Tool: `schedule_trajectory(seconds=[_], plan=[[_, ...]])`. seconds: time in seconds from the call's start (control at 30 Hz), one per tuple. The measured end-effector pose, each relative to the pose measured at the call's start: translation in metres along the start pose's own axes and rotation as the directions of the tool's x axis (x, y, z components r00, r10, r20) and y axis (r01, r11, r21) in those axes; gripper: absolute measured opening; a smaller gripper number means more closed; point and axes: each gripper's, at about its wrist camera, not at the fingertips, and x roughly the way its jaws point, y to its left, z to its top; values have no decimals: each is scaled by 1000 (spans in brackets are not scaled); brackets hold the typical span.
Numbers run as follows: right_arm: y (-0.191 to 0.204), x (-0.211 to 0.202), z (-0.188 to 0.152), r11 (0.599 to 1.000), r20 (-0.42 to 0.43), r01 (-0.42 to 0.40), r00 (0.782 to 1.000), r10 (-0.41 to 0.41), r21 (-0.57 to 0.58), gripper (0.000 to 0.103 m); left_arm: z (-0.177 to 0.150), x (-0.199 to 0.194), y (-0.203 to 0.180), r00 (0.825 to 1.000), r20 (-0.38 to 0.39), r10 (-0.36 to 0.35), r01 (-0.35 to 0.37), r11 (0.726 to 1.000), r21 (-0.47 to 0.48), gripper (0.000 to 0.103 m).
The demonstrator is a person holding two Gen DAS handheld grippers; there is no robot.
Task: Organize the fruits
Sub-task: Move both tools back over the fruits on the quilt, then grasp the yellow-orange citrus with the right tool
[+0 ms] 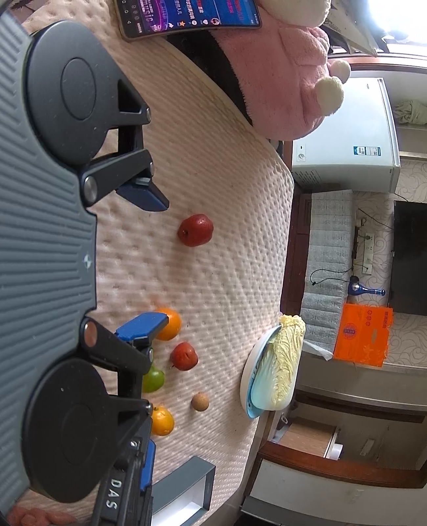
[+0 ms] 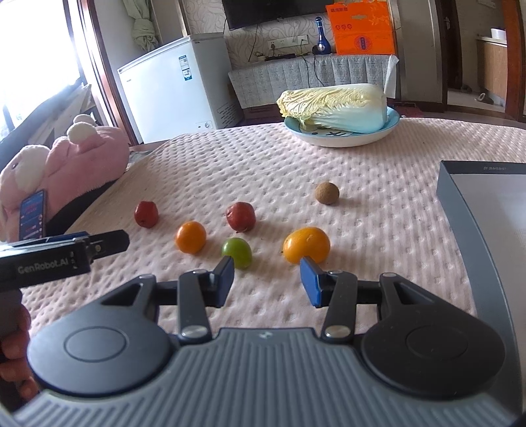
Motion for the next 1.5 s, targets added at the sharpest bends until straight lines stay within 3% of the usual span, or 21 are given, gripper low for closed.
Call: schedule_trajectory(seconds=[0.63, 1.2, 1.43, 1.5], plan=[[-6, -6, 1, 1000, 10, 0, 1000, 1, -21, 47, -3, 7, 3, 998, -10, 61, -61, 998, -10, 73], [-12, 28, 4, 996, -3, 80, 997, -81, -46, 49, -6, 8, -3, 1000, -23, 16, -16, 1000, 9, 73], [-7, 40, 4, 990, -21, 113, 993, -115, -87, 48, -7, 9, -8, 1000, -20, -5, 5, 999, 33, 73], [-3, 40, 3, 986, -17, 123, 992, -125, -113, 43, -7, 9, -9, 1000, -18, -10, 10, 999, 39, 73]])
